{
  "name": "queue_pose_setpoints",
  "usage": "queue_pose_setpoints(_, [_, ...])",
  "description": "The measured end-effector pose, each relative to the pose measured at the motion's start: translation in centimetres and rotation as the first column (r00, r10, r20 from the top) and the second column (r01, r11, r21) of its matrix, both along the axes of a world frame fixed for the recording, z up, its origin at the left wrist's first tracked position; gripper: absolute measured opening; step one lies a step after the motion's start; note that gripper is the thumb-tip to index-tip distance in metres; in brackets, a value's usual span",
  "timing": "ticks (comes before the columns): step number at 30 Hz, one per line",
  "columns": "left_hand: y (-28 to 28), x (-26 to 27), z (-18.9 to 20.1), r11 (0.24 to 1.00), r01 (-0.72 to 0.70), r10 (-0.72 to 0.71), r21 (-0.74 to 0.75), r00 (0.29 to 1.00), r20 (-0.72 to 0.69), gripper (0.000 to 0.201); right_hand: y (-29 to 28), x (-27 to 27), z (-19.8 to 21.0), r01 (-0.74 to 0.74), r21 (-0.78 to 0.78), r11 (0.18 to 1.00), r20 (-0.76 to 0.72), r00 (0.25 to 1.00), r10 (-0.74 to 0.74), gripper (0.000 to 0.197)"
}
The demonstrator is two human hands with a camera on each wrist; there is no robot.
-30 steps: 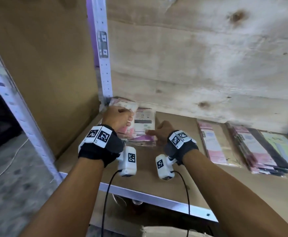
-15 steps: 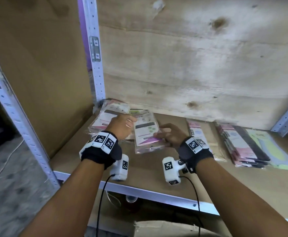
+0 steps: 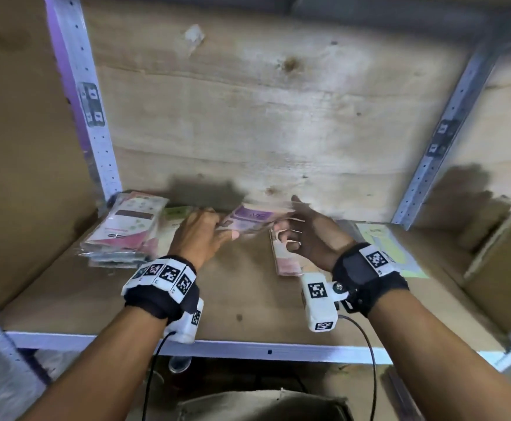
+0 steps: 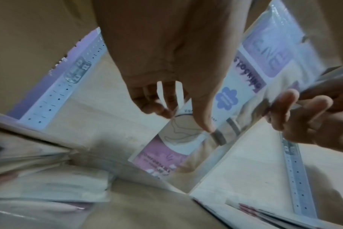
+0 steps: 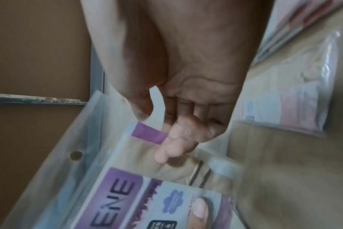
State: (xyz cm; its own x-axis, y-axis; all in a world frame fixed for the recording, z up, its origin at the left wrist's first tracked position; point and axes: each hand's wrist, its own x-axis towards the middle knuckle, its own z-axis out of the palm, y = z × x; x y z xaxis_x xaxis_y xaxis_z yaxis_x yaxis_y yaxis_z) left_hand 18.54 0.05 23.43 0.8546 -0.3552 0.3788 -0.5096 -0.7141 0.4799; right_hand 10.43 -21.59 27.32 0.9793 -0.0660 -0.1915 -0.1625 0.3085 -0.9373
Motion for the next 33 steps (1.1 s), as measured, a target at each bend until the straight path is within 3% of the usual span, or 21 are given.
queue_pose_setpoints(3, [-1.5, -1.2, 0.1, 0.988, 0.116, -0.112, -0.106, 0.993, 0.042, 0.028, -1.7, -0.9, 0.3, 0.058, 0.029, 0.998, 0.068, 0.996, -0.060, 0.040])
queue_pose_setpoints(6, [-2.6, -1.4, -0.5, 0.949, 0.244, -0.262, -0.201, 0.963, -0.069, 0.027, -2.7, -1.9, -0.4, 0.157, -0.051, 0.986, 0.099, 0.984, -0.151, 0.026])
queue_pose_setpoints(8, [-3.3, -1.6, -1.1, 0.911, 0.302, -0.366, -0.281, 0.907, -0.210, 0.032, -3.4, -2.4, -1.3, 0.223, -0.232, 0.947, 0.132, 0.972, -0.196, 0.016])
queue_pose_setpoints(11, [-4.2, -1.9, -1.9, 0.857, 0.345, -0.479, -0.382, 0.808, -0.344, 0.030, -3.8, -3.1, -3.3, 0.208, -0.543, 0.813, 0.165, 0.976, -0.139, 0.018])
queue_pose_setpoints(16, [-5.8, -2.5, -2.7, 0.816, 0.258, -0.502, -0.517, 0.760, -0.413, 0.034, -4.4, -3.6, -6.5, 0.112, -0.524, 0.845, 0.152, 0.988, -0.036, 0.016])
queue_pose_setpoints(20, [-6.8, -2.2, -3.5, 0.800, 0.157, -0.502, -0.578, 0.704, -0.503, 0.029, -5.3, -3.5, -6.5, 0.058, -0.438, 0.897, 0.167, 0.986, 0.017, 0.016])
queue_pose_setpoints(23, [-7.3, -1.0, -3.5, 0.801, 0.006, -0.402, -0.598, 0.746, -0.531, 0.033, -6.2, -3.3, -6.5, 0.023, -0.439, 0.898, 0.165, 0.985, 0.055, 0.022])
queue_pose_setpoints(25, [-7.3, 0.3, -3.2, 0.735, -0.113, -0.372, -0.669, 0.758, -0.536, 0.036, -6.7, -3.3, -6.7, -0.029, -0.444, 0.896, 0.130, 0.987, 0.097, 0.011])
queue_pose_setpoints(29, [-7.2, 2.6, -2.8, 0.617, -0.222, -0.355, -0.755, 0.778, -0.519, 0.039, -7.4, -3.5, -7.3, -0.107, -0.462, 0.881, 0.055, 0.987, 0.148, 0.016])
queue_pose_setpoints(31, [-7.4, 3.4, -3.0, 0.618, -0.229, -0.327, -0.752, 0.795, -0.511, 0.037, -7.6, -3.7, -7.6, -0.152, -0.457, 0.876, 0.022, 0.983, 0.181, 0.025])
queue_pose_setpoints(33, [-7.5, 4.0, -3.4, 0.678, -0.192, -0.281, -0.710, 0.824, -0.491, 0.036, -7.7, -3.7, -7.5, -0.169, -0.467, 0.868, -0.001, 0.982, 0.191, 0.028])
